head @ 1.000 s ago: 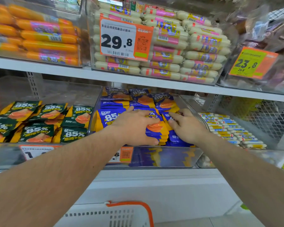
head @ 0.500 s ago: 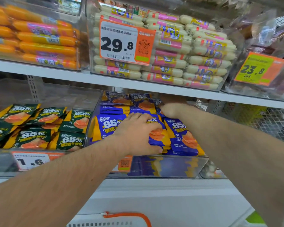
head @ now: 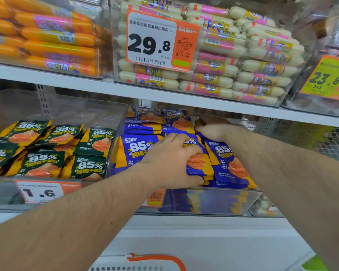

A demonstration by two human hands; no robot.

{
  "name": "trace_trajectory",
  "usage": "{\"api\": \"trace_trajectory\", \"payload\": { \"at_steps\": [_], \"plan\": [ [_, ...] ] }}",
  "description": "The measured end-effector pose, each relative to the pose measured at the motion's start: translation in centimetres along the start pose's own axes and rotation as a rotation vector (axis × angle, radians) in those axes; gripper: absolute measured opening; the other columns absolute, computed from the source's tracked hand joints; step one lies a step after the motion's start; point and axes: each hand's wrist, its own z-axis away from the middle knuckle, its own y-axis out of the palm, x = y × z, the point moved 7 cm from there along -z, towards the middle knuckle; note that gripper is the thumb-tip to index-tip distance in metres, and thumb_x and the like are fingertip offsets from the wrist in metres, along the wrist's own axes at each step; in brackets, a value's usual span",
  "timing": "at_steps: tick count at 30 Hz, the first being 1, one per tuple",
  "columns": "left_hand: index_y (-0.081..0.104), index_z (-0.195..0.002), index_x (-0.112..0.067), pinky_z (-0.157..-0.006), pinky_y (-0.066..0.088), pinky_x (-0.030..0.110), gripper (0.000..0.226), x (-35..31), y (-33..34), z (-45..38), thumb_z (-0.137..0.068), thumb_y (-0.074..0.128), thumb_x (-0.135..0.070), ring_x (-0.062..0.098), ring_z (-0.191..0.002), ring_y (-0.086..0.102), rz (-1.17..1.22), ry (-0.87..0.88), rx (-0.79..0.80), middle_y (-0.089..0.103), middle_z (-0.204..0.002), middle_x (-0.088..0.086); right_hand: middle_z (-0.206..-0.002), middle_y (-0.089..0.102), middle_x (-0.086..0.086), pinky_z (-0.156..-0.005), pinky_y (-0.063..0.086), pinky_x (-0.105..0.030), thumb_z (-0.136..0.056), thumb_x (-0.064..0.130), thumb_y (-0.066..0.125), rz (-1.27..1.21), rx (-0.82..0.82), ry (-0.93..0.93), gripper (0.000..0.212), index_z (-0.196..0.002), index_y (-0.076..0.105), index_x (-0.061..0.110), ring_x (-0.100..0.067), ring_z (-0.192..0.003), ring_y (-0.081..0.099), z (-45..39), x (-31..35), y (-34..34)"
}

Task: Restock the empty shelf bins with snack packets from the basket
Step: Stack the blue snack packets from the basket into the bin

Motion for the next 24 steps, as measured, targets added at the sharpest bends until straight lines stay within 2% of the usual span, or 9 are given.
{"api": "trace_trajectory", "payload": {
  "at_steps": [3, 5, 6, 9, 12, 14, 16, 18, 24],
  "plan": [
    [0.039, -0.14, -0.044, -0.11, 0.028, 0.036, 0.07, 0.0, 0.0, 0.0, -0.078, 0.058, -0.07, 0.02, -0.137, 0.026, -0.003, 0.001, -0.002, 0.029, -0.151, -0.003, -0.121, 0.06, -0.007, -0.085, 0.046, -0.034, -0.095, 0.044, 0.046, 0.023, 0.028, -0.02, 0.032, -0.113, 0.059, 0.02, -0.022, -0.101, 0.056, 0.1, 0.2, 0.7],
    [0.038, -0.14, -0.044, -0.11, 0.028, 0.037, 0.07, 0.0, 0.0, 0.0, -0.078, 0.057, -0.07, 0.021, -0.137, 0.026, -0.011, -0.001, 0.004, 0.029, -0.151, -0.003, -0.121, 0.06, -0.007, -0.08, 0.043, -0.032, -0.095, 0.043, 0.045, 0.022, 0.028, -0.023, 0.026, -0.106, 0.056, 0.022, -0.021, -0.098, 0.054, 0.2, 0.0, 0.7],
    [0.038, -0.14, -0.044, -0.11, 0.028, 0.037, 0.071, -0.1, -0.1, 0.0, -0.078, 0.057, -0.071, 0.021, -0.137, 0.026, -0.017, -0.001, 0.006, 0.029, -0.151, -0.003, -0.123, 0.06, -0.008, -0.082, 0.042, -0.032, -0.094, 0.046, 0.044, 0.024, 0.028, -0.022, 0.028, -0.107, 0.054, 0.023, -0.023, -0.101, 0.054, 0.1, -0.2, 0.6],
    [0.038, -0.141, -0.043, -0.113, 0.024, 0.037, 0.071, -0.1, -0.2, 0.1, -0.078, 0.056, -0.071, 0.022, -0.138, 0.026, -0.032, 0.008, -0.002, 0.03, -0.152, -0.002, -0.13, 0.056, -0.002, -0.088, 0.043, -0.035, -0.088, 0.062, 0.036, -0.016, -0.059, -0.004, 0.053, -0.124, 0.053, 0.026, -0.025, -0.111, 0.053, -0.1, 0.1, -0.2],
    [0.037, -0.143, -0.041, -0.117, 0.018, 0.039, 0.074, -0.2, -0.2, 0.2, -0.078, 0.056, -0.071, 0.023, -0.139, 0.025, -0.04, 0.006, -0.017, 0.03, -0.152, -0.001, -0.107, 0.058, 0.0, -0.078, 0.032, -0.028, -0.098, 0.047, 0.038, -0.154, -0.069, -0.122, 0.03, -0.11, 0.058, 0.028, -0.019, -0.094, 0.046, 0.2, 3.6, -0.8],
    [0.036, -0.144, -0.04, -0.12, 0.011, 0.042, 0.076, -0.1, -0.1, 0.2, -0.078, 0.056, -0.071, 0.023, -0.142, 0.022, -0.043, 0.001, -0.015, 0.027, -0.154, 0.0, -0.112, 0.06, -0.002, -0.077, 0.038, -0.029, -0.1, 0.038, 0.04, -0.168, -0.023, -0.219, 0.03, -0.118, 0.058, 0.022, -0.019, -0.094, 0.051, 0.5, 6.4, -0.7],
    [0.035, -0.144, -0.04, -0.121, 0.004, 0.044, 0.076, -0.2, -0.1, 0.2, -0.078, 0.056, -0.071, 0.023, -0.145, 0.016, -0.03, -0.01, -0.006, 0.025, -0.156, -0.001, -0.134, 0.057, -0.007, -0.093, 0.045, -0.033, -0.1, 0.037, 0.041, -0.1, 0.043, -0.255, 0.037, -0.13, 0.055, 0.02, -0.023, -0.111, 0.055, 0.4, 7.9, -0.2],
    [0.034, -0.145, -0.04, -0.121, 0.001, 0.045, 0.077, -0.2, -0.1, 0.2, -0.078, 0.055, -0.072, 0.022, -0.147, 0.014, -0.031, -0.012, 0.002, 0.024, -0.157, -0.002, -0.15, 0.043, -0.005, -0.102, 0.039, -0.03, -0.101, 0.04, 0.041, -0.067, 0.141, -0.226, 0.045, -0.144, 0.044, 0.026, -0.023, -0.128, 0.047, 0.3, 8.2, 0.5],
    [0.03, -0.147, -0.04, -0.121, -0.001, 0.047, 0.079, -0.4, -0.1, 0.3, -0.08, 0.053, -0.073, 0.022, -0.148, 0.012, -0.039, -0.008, 0.026, 0.019, -0.16, 0.0, -0.15, 0.042, -0.004, -0.095, 0.033, -0.024, -0.103, 0.038, 0.04, -0.059, 0.131, -0.207, 0.045, -0.145, 0.041, 0.024, -0.022, -0.131, 0.044, 0.2, 7.4, 0.0]
  ]
}}
